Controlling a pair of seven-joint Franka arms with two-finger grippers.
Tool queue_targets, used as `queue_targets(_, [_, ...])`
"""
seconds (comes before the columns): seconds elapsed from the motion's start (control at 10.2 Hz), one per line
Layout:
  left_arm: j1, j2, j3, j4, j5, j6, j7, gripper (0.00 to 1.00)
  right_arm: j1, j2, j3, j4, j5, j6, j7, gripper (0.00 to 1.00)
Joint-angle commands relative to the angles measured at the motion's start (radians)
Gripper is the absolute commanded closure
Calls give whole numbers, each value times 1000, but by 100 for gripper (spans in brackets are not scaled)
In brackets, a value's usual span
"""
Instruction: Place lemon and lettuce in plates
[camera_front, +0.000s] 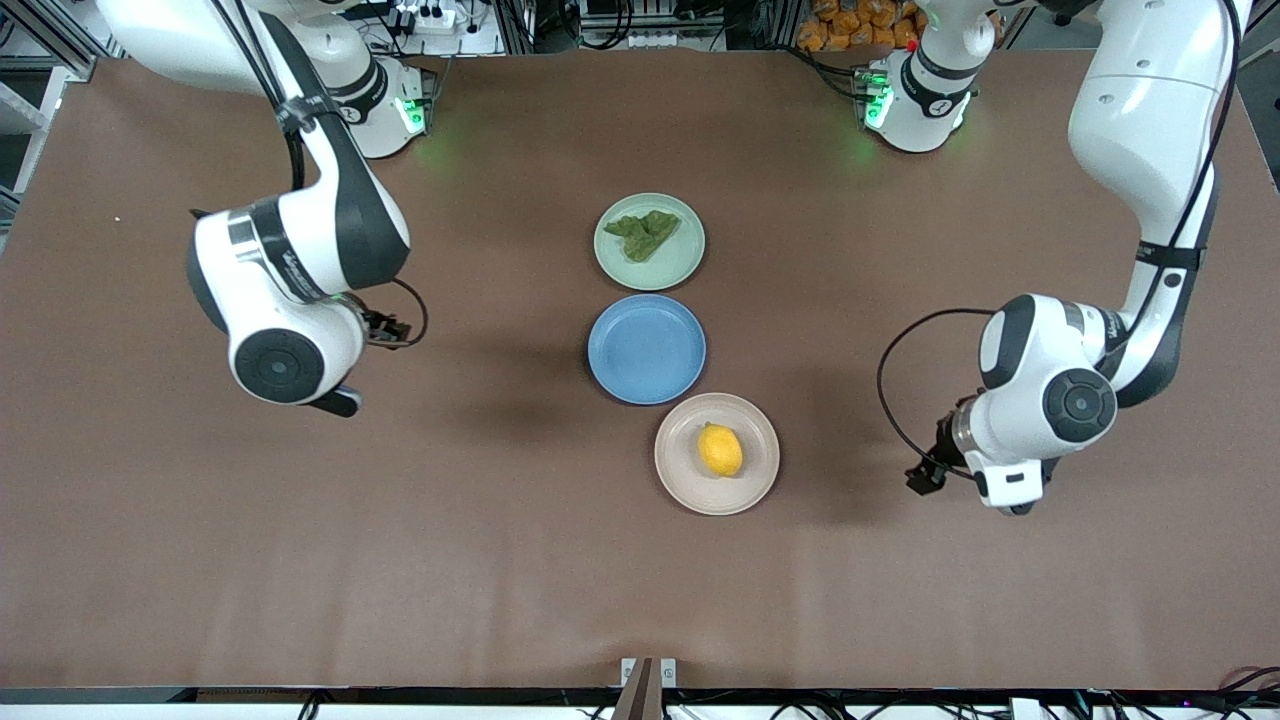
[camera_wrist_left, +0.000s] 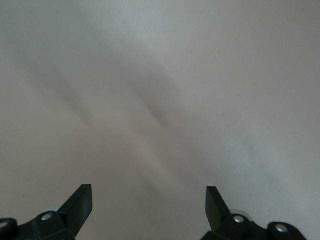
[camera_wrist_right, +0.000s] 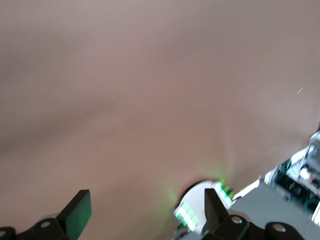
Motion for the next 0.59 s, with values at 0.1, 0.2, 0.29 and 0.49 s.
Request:
queue_targets(0.1, [29, -330, -4, -479, -52, 212, -14, 0, -105, -50, 24, 72, -41, -4, -242, 0])
queue_targets(0.2, [37, -375, -12, -550, -52, 217, -9, 0, -130, -82, 25, 72, -36, 9, -317, 0])
queue_targets(0.29, [37, -433, -12, -623, -50, 218, -6, 0, -148, -116, 24, 72, 2, 27, -350, 0])
queue_targets(0.49, [58, -547, -12, -720, -50, 218, 43, 0, -168, -172, 21, 88, 42, 27, -352, 0])
